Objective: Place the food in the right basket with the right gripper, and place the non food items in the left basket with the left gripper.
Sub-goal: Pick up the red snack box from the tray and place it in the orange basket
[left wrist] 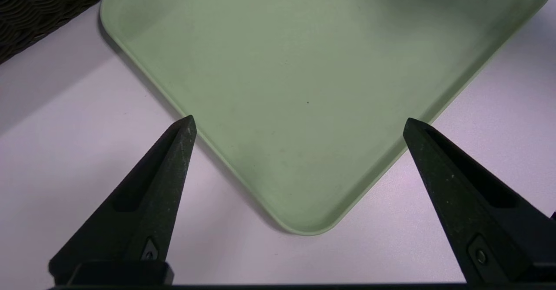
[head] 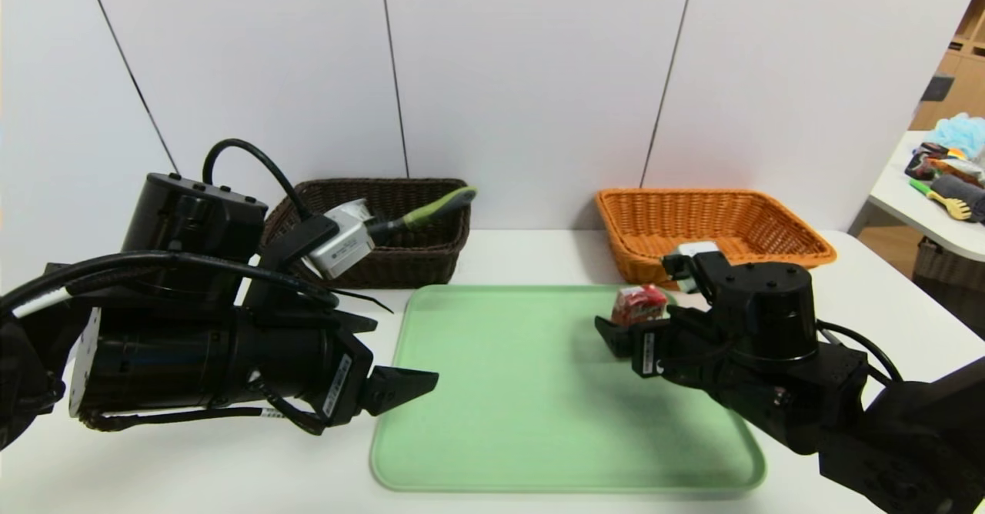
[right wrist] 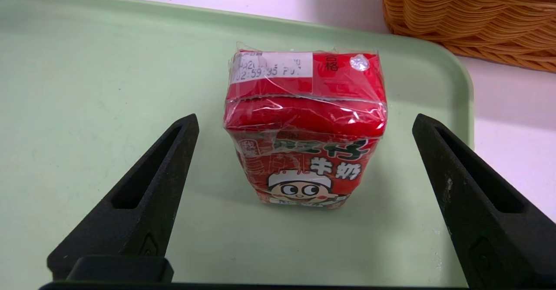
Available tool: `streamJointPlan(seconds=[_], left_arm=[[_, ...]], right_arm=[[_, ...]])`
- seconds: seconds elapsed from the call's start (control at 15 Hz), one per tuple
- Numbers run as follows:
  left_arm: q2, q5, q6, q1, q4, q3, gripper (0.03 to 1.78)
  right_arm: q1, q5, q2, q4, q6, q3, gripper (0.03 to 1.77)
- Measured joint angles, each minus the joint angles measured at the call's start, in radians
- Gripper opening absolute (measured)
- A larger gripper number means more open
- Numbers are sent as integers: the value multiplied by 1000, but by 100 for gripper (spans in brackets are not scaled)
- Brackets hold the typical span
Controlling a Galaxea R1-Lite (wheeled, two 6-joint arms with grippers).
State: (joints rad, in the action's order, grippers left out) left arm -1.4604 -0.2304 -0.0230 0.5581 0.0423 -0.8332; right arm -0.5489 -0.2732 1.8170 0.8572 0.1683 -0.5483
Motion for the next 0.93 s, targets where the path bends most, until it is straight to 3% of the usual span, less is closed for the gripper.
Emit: streamJointPlan(seconds=[0.2, 0.47, 0.53, 0.93], left_arm=[[0, 0, 0, -1, 0, 0, 169], [1, -2, 0, -1, 0, 4, 169], [2, -2, 0, -1, 0, 5, 169], [5, -3, 0, -1, -1, 9, 169]], right_arm=[[3, -2, 3, 2, 1, 4, 113], [0, 1, 3, 2, 12, 4, 68], [-2, 1, 3, 2, 14, 3, 37], [0, 1, -1, 56, 17, -5, 37]])
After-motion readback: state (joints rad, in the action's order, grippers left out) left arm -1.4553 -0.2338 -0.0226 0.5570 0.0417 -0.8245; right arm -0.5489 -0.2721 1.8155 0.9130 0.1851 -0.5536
